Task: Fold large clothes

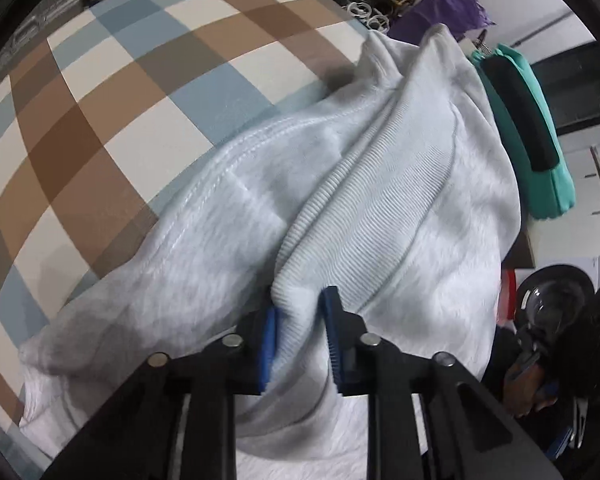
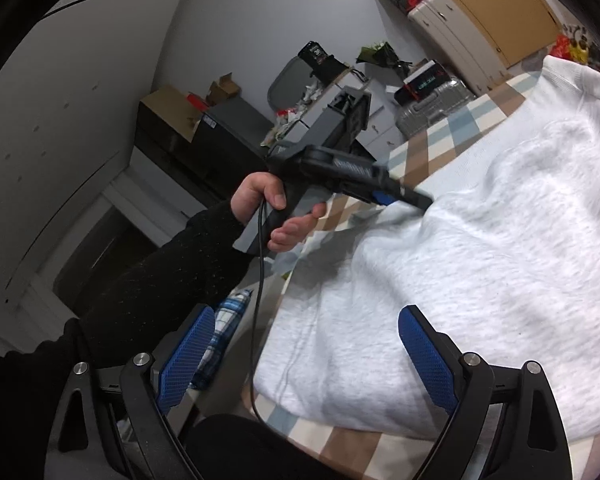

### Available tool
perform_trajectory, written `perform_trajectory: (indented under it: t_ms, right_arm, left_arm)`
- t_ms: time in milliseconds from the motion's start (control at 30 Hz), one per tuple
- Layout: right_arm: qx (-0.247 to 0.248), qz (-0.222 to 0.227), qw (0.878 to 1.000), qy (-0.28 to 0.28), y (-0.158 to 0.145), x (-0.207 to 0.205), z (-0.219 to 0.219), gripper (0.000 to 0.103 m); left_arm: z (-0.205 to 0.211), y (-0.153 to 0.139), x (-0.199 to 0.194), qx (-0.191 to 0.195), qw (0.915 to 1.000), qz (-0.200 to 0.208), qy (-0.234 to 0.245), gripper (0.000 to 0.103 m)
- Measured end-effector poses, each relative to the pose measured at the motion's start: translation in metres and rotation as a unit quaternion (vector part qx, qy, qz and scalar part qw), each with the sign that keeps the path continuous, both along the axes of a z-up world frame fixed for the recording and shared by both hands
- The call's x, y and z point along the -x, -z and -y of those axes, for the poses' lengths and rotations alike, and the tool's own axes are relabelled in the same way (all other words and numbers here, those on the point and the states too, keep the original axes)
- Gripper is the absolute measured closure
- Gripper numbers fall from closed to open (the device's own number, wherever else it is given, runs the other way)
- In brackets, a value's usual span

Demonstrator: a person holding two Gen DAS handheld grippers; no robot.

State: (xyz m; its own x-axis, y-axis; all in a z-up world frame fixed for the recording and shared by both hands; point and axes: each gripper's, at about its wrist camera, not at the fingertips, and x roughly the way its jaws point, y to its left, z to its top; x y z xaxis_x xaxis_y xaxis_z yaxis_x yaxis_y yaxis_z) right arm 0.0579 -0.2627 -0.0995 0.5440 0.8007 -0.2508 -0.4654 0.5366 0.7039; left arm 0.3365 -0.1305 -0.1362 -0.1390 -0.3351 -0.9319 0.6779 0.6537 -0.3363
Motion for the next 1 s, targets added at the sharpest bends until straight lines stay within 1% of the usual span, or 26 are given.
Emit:
perform_trajectory:
  t_ms: [67,100,133,167,200,233,300,333,367,400,433,533,567,600,633,667,700,733,767,800,833,867,900,933,967,1000]
  right_arm:
    - [0.006,0.004,1.000,-0.002,-0.001,0.002,-0.004,0.008]
    - [0.007,0.004,1.000,-0.003,0.001,0.001,-0.005,0.008]
    - [0.009,0.004,1.000,-0.004,0.002,0.001,-0.008,0.008]
    - [0.011,0.004,1.000,-0.004,0.003,0.001,-0.008,0.008]
    - [0.015,0.004,1.000,-0.004,0.003,0.001,-0.009,0.008]
    - [0.019,0.005,1.000,-0.003,0.003,0.002,-0.011,0.008]
    - [0.027,0.007,1.000,0.000,0.003,0.004,-0.012,0.008]
    - [0.029,0.007,1.000,0.003,0.003,0.005,-0.012,0.008]
    - [0.030,0.007,1.000,0.004,0.003,0.006,-0.011,0.008]
    - [0.030,0.006,0.999,0.008,0.003,0.006,-0.010,0.008]
    - [0.032,0.006,0.999,0.013,0.003,0.007,-0.009,0.008]
    - [0.033,-0.002,0.999,0.029,0.004,0.008,-0.003,0.008]
    - [0.030,-0.005,0.999,0.034,0.004,0.007,0.000,0.008]
    - [0.027,-0.009,0.999,0.040,0.006,0.007,0.003,0.008]
    - [0.024,-0.012,0.999,0.043,0.006,0.007,0.005,0.008]
    - [0.020,-0.017,0.999,0.047,0.007,0.006,0.008,0.008]
    - [0.015,-0.022,0.998,0.050,0.008,0.006,0.010,0.008]
    - [0.012,-0.025,0.998,0.051,0.008,0.006,0.011,0.008]
    - [0.009,-0.027,0.998,0.052,0.008,0.006,0.012,0.008]
    - [0.008,-0.027,0.998,0.054,0.008,0.007,0.012,0.008]
    - [0.010,-0.025,0.998,0.054,0.007,0.008,0.012,0.008]
    - [0.014,-0.022,0.998,0.055,0.006,0.009,0.010,0.008]
    - [0.018,-0.020,0.998,0.056,0.005,0.009,0.009,0.008]
    - [0.021,-0.017,0.998,0.055,0.004,0.010,0.008,0.008]
    - [0.021,-0.016,0.998,0.053,0.004,0.011,0.008,0.008]
    - [0.021,-0.014,0.998,0.053,0.003,0.012,0.006,0.008]
  left_arm:
    - [0.000,-0.013,0.012,-0.010,0.9993,0.036,0.000,0.095]
    - [0.004,-0.022,0.022,-0.024,0.9969,0.074,0.007,0.095]
    - [0.009,-0.027,0.028,-0.041,0.9929,0.111,0.010,0.095]
    - [0.016,-0.031,0.035,-0.056,0.9894,0.133,0.015,0.097]
    - [0.023,-0.036,0.041,-0.075,0.9835,0.164,0.017,0.098]
    - [0.028,-0.040,0.043,-0.083,0.9793,0.184,0.012,0.099]
    - [0.033,-0.043,0.044,-0.098,0.9735,0.207,0.001,0.100]
    - [0.035,-0.042,0.043,-0.104,0.9742,0.200,-0.006,0.101]
    - [0.035,-0.041,0.043,-0.111,0.9715,0.209,-0.014,0.101]
    - [0.035,-0.038,0.041,-0.119,0.9704,0.208,-0.027,0.101]
    - [0.033,-0.035,0.039,-0.120,0.9708,0.204,-0.038,0.101]
    - [0.018,-0.034,0.033,-0.120,0.9671,0.212,-0.072,0.101]
    - [0.012,-0.036,0.031,-0.118,0.9629,0.225,-0.090,0.103]
    - [0.008,-0.037,0.030,-0.139,0.9500,0.257,-0.110,0.103]
    - [-0.002,-0.034,0.008,-0.145,0.9429,0.273,-0.124,0.103]
    - [-0.014,-0.038,0.001,-0.128,0.9426,0.268,-0.153,0.103]
    - [-0.025,-0.042,-0.002,-0.103,0.9486,0.241,-0.177,0.103]
    - [-0.034,-0.045,-0.003,-0.075,0.9557,0.211,-0.191,0.103]
    - [-0.042,-0.050,0.000,-0.054,0.9590,0.198,-0.196,0.103]
    - [-0.048,-0.054,0.006,-0.050,0.9599,0.195,-0.194,0.103]
    - [-0.052,-0.054,0.012,-0.053,0.9617,0.193,-0.188,0.099]
    - [-0.056,-0.052,0.021,-0.056,0.9647,0.191,-0.172,0.086]
    - [-0.059,-0.049,0.029,-0.059,0.9679,0.192,-0.151,0.075]
    - [-0.062,-0.046,0.037,-0.067,0.9684,0.199,-0.135,0.051]
    - [-0.064,-0.043,0.044,-0.080,0.9653,0.215,-0.124,0.037]
    - [-0.071,-0.039,0.052,-0.097,0.9606,0.234,-0.114,0.036]
